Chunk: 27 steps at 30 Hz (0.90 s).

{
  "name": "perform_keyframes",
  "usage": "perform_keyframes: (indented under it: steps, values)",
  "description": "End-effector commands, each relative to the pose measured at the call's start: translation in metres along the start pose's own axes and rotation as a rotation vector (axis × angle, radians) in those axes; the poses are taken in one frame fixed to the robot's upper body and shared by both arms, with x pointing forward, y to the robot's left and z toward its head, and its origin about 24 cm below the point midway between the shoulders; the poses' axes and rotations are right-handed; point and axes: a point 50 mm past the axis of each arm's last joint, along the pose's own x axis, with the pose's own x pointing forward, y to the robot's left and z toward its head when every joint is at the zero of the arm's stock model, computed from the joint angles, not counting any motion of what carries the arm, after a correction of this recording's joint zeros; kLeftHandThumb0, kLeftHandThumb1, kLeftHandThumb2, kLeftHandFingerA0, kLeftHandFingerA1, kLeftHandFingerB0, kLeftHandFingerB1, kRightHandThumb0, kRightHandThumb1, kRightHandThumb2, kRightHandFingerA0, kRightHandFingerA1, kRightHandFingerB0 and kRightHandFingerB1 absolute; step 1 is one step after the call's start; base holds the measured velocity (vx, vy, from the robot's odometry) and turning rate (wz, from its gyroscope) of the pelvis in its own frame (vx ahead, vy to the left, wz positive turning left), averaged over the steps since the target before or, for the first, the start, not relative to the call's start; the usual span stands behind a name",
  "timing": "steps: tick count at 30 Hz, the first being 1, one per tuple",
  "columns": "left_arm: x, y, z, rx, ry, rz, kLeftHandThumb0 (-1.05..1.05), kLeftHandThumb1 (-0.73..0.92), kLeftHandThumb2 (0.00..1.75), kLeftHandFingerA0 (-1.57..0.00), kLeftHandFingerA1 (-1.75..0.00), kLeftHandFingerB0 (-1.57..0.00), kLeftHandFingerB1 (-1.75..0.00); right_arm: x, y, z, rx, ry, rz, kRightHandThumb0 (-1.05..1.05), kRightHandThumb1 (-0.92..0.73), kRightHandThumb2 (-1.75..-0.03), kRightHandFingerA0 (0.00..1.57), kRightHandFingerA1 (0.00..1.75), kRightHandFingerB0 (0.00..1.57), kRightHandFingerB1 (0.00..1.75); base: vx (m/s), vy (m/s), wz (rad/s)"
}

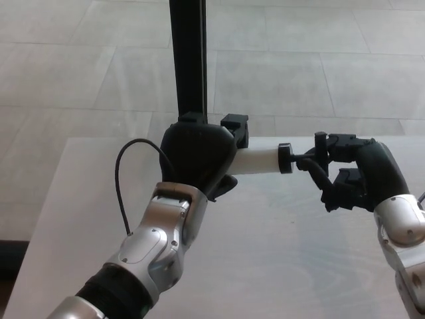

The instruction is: The robot uses its left hand to lift the air pump kept on the middle of the desk and use the right hand to pull out the handle

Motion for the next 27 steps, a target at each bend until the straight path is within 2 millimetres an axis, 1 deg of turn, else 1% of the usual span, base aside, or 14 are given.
perform_keyframes:
  steps: [1,2,3,4,5,10,11,12,22,23,24,25,26,27]
  values:
    - [-0.002,0.001,-0.002,0.022,-0.003,0.023,-0.28,0.62,0.75,-0.92,-1.72,-0.64,-1.33,-0.002,-0.007,0.000,-0.061,-0.030,-0.076,-0.17,-0.56,-1.00,0.87,1.62,0.87,1.22,0.00,0.000,0.00]
    - [-0.003,0.000,-0.002,0.015,-0.008,0.028,-0.27,0.62,0.77,-0.80,-1.70,-0.69,-1.37,-0.002,-0.007,0.001,-0.066,-0.033,-0.084,-0.18,-0.57,-1.00,0.86,1.74,0.85,1.26,0.00,0.000,0.00]
    - [-0.004,0.000,-0.002,0.016,-0.009,0.026,-0.27,0.63,0.78,-0.79,-1.69,-0.67,-1.37,-0.002,-0.008,0.001,-0.070,-0.037,-0.093,-0.17,-0.48,-1.00,1.09,1.63,0.94,1.26,0.00,0.000,0.00]
    - [-0.004,0.000,-0.002,0.019,-0.006,0.020,-0.27,0.63,0.78,-0.79,-1.69,-0.67,-1.37,-0.002,-0.008,0.001,-0.073,-0.044,-0.105,-0.17,-0.48,-1.00,1.09,1.63,0.94,1.26,0.00,0.000,0.00]
    - [-0.004,0.000,-0.002,0.017,-0.005,0.021,-0.23,0.62,0.78,-0.88,-1.68,-0.65,-1.34,-0.002,-0.008,0.001,-0.075,-0.045,-0.108,-0.20,-0.53,-1.01,0.92,1.75,0.85,1.33,0.00,0.000,0.00]
    - [-0.004,0.000,-0.002,0.002,-0.002,0.019,-0.27,0.63,0.75,-0.77,-1.72,-0.65,-1.43,-0.001,-0.009,0.005,-0.075,-0.048,-0.120,-0.23,-0.54,-0.95,0.95,1.75,0.87,1.40,0.00,0.000,0.00]
    - [-0.004,0.000,-0.002,0.003,-0.001,0.015,-0.31,0.66,0.71,-0.88,-1.75,-0.61,-1.34,-0.002,-0.009,0.005,-0.078,-0.052,-0.121,-0.29,-0.46,-1.06,1.19,1.36,1.00,1.21,0.00,0.000,0.00]
    - [-0.003,0.000,-0.002,0.010,0.005,0.013,-0.22,0.61,0.79,-0.88,-1.70,-0.62,-1.37,-0.001,-0.009,0.005,-0.080,-0.054,-0.112,-0.21,-0.50,-1.04,0.91,1.75,0.83,1.48,0.00,0.000,0.00]
    - [-0.004,0.002,-0.007,0.028,0.003,0.045,-0.18,0.56,0.83,-0.91,-1.75,-0.61,-1.44,-0.002,-0.015,0.002,-0.107,-0.071,-0.120,-0.16,-0.43,-1.23,0.90,1.75,0.82,1.60,0.00,0.000,0.00]
    - [-0.005,0.002,-0.008,0.032,0.004,0.050,-0.18,0.55,0.84,-0.93,-1.75,-0.62,-1.44,-0.002,-0.017,0.002,-0.110,-0.068,-0.125,-0.22,-0.46,-1.17,1.18,1.40,1.04,1.30,0.00,0.000,0.00]
    - [-0.005,0.002,-0.008,0.032,0.006,0.051,-0.18,0.55,0.84,-0.93,-1.75,-0.62,-1.44,-0.002,-0.017,0.002,-0.111,-0.068,-0.123,-0.22,-0.46,-1.17,1.18,1.40,1.04,1.30,0.00,0.000,0.00]
    - [-0.006,0.001,-0.009,0.031,0.004,0.055,-0.18,0.54,0.86,-0.94,-1.75,-0.63,-1.44,-0.003,-0.018,0.001,-0.105,-0.067,-0.127,-0.14,-0.44,-1.26,0.89,1.75,0.81,1.60,0.00,0.000,0.00]
    - [-0.007,0.001,-0.010,0.042,0.007,0.056,-0.24,0.54,0.84,-0.79,-1.75,-0.68,-1.46,-0.004,-0.020,0.001,-0.109,-0.070,-0.131,-0.14,-0.44,-1.28,0.89,1.75,0.81,1.59,0.00,0.000,0.00]
    - [-0.008,0.001,-0.012,0.022,0.011,0.046,-0.17,0.55,0.86,-0.91,-1.75,-0.62,-1.40,-0.004,-0.022,0.000,-0.098,-0.064,-0.138,-0.13,-0.45,-1.27,0.89,1.75,0.81,1.60,0.00,0.000,0.00]
